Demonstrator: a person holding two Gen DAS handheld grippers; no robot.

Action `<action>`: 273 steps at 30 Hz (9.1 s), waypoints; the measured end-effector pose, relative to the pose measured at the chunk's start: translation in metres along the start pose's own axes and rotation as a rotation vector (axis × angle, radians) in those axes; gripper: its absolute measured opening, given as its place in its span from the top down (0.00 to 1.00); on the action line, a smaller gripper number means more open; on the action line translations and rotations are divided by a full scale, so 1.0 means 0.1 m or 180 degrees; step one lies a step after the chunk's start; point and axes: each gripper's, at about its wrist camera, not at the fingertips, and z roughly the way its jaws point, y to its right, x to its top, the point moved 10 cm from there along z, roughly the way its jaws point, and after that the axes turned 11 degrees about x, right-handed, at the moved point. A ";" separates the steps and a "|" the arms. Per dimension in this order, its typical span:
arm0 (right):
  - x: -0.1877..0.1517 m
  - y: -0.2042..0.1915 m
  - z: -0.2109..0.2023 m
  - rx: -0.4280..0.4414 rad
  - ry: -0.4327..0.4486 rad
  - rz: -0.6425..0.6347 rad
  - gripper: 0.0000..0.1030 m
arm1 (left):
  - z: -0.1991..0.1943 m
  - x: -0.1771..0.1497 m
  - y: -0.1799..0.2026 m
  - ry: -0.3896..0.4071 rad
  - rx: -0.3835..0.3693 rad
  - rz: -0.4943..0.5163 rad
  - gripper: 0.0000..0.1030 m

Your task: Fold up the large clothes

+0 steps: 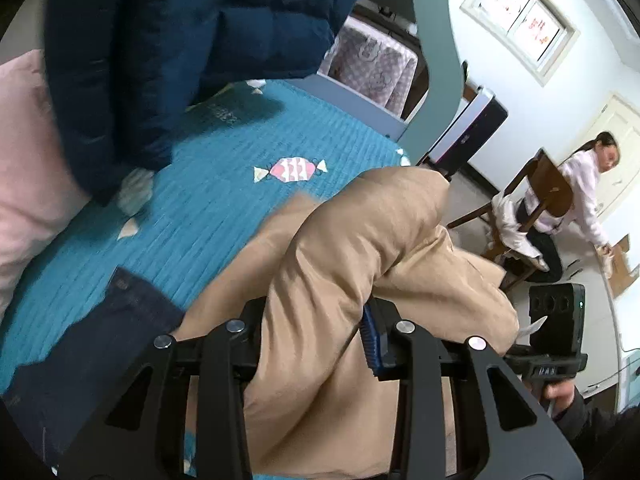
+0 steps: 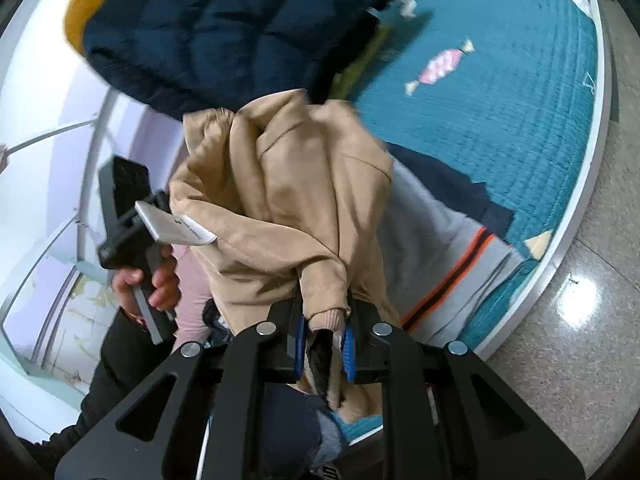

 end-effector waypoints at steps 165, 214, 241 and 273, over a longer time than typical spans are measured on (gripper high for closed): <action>-4.10 -4.44 -1.60 -0.0554 0.0826 -0.3283 0.07 | -6.59 -4.80 1.63 0.2481 0.3379 -0.1193 0.04; -4.15 -4.44 -1.59 -0.0564 0.0824 -0.3266 0.07 | -6.63 -4.83 1.57 0.2509 0.3415 -0.1161 0.04; -4.13 -4.44 -1.60 -0.0566 0.0815 -0.3258 0.07 | -6.64 -4.84 1.53 0.2513 0.3417 -0.1141 0.04; -4.11 -4.44 -1.61 -0.0553 0.0804 -0.3250 0.07 | -6.65 -4.84 1.50 0.2509 0.3423 -0.1131 0.04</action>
